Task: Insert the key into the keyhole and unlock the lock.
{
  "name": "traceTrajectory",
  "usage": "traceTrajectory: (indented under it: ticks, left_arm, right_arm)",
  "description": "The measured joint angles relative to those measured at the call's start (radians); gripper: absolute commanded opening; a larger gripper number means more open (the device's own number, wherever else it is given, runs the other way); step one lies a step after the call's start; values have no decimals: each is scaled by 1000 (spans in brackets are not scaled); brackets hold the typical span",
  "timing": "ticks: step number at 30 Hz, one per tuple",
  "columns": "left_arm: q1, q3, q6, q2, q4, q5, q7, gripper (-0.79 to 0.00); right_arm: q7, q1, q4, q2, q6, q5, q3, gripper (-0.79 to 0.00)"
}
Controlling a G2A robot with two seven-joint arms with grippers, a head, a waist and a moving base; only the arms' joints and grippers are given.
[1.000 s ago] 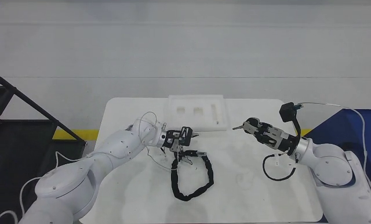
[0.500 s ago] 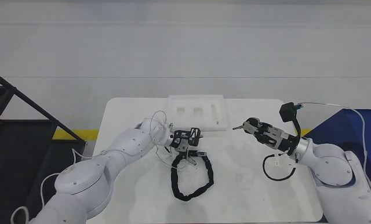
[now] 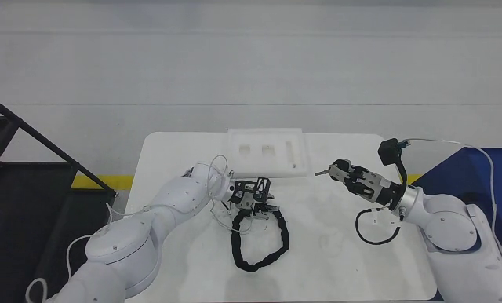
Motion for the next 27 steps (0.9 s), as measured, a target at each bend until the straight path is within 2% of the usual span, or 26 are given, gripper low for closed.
traceTrajectory:
  ticks: [2, 4, 5, 7, 8, 9, 14, 20, 23, 27]
  left_arm:
    - [-1, 0, 0, -9, 7, 6, -1, -382]
    - [-1, 0, -6, -18, 15, 13, -5, -406]
    - [-1, 0, -9, -21, 20, 15, -9, -446]
    - [-2, 0, -15, -30, 32, 17, -18, -551]
    - [-2, -1, -17, -34, 38, 16, -23, -770]
    - [-2, -3, -20, -37, 44, 12, -27, -785]
    - [-8, -4, -34, -50, 66, 9, -9, -785]
    - [-18, 0, -52, -48, 51, 10, 88, -785]
    - [-21, 0, -44, -34, -13, -40, 96, -785]
    - [-39, 0, -45, 10, -137, -121, 94, -785]
  right_arm:
    - [0, 0, 0, 0, 0, 0, 0, -785]
    - [0, 0, 0, 0, 0, 0, 0, -785]
    - [0, 0, 0, 0, 0, 0, 0, -785]
    - [0, 0, 0, 0, 0, 0, 0, -785]
    - [0, 0, 0, 0, 0, 0, 0, -785]
    - [0, 0, 0, 0, 0, 0, 0, -785]
    - [0, 0, 0, 0, 0, 0, 0, -785]
    - [0, 0, 0, 0, 0, 0, 0, -785]
    - [0, 0, 0, 0, 0, 0, 0, -785]
    - [0, 0, 0, 0, 0, 0, 0, -785]
